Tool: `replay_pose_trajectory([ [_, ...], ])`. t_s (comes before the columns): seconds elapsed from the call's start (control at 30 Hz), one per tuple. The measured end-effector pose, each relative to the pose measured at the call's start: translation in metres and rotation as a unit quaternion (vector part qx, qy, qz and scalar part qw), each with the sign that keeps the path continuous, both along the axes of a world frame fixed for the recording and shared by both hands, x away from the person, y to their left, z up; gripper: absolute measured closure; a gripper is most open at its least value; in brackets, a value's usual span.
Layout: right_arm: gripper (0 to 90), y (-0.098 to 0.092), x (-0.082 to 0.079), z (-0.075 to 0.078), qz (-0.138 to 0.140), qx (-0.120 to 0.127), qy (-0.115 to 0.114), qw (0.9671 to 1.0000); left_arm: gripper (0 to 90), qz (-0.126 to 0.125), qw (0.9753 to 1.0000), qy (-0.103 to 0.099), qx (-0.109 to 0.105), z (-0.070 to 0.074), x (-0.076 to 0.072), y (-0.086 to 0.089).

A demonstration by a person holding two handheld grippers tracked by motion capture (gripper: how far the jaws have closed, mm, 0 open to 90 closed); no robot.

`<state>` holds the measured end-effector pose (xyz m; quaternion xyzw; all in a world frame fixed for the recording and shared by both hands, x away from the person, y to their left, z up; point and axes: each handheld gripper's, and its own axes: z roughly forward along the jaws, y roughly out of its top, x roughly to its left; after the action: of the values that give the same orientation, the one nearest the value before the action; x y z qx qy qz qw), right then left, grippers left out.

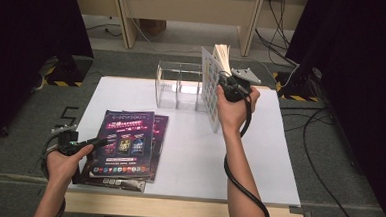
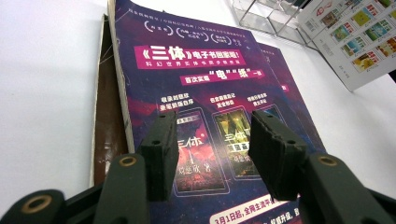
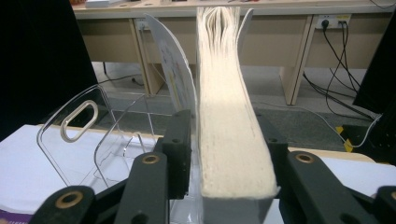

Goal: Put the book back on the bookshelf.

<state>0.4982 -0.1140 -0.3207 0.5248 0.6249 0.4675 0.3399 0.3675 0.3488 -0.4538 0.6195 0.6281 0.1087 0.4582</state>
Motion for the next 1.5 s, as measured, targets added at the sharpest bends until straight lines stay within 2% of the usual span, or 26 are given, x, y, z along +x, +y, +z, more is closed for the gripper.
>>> replay_pose_trajectory([
  [0.63, 66.0, 0.002, 0.010, 0.005, 0.001, -0.005, 0.016, 0.9999, 51.3, 0.000, 1.0000, 0.002, 0.000, -0.001, 0.000, 0.001],
  [0.8, 71.3, 0.003, 0.014, 0.004, 0.000, -0.011, 0.036, 0.9993, 51.3, 0.000, 1.0000, 0.003, 0.000, -0.001, 0.000, 0.001],
  [0.93, 73.3, 0.002, 0.017, 0.005, 0.001, -0.013, 0.041, 0.9991, 51.3, 0.000, 1.0000, 0.003, 0.001, -0.001, 0.000, 0.001],
  [1.2, 74.0, 0.002, 0.019, 0.005, 0.004, -0.009, 0.040, 0.9992, 51.4, -0.001, 1.0000, 0.004, 0.000, -0.001, 0.000, 0.001],
  [1.5, 74.3, 0.001, 0.024, 0.004, 0.012, -0.003, 0.027, 0.9996, 51.5, 0.004, 1.0000, 0.005, -0.001, -0.003, 0.001, 0.004],
])
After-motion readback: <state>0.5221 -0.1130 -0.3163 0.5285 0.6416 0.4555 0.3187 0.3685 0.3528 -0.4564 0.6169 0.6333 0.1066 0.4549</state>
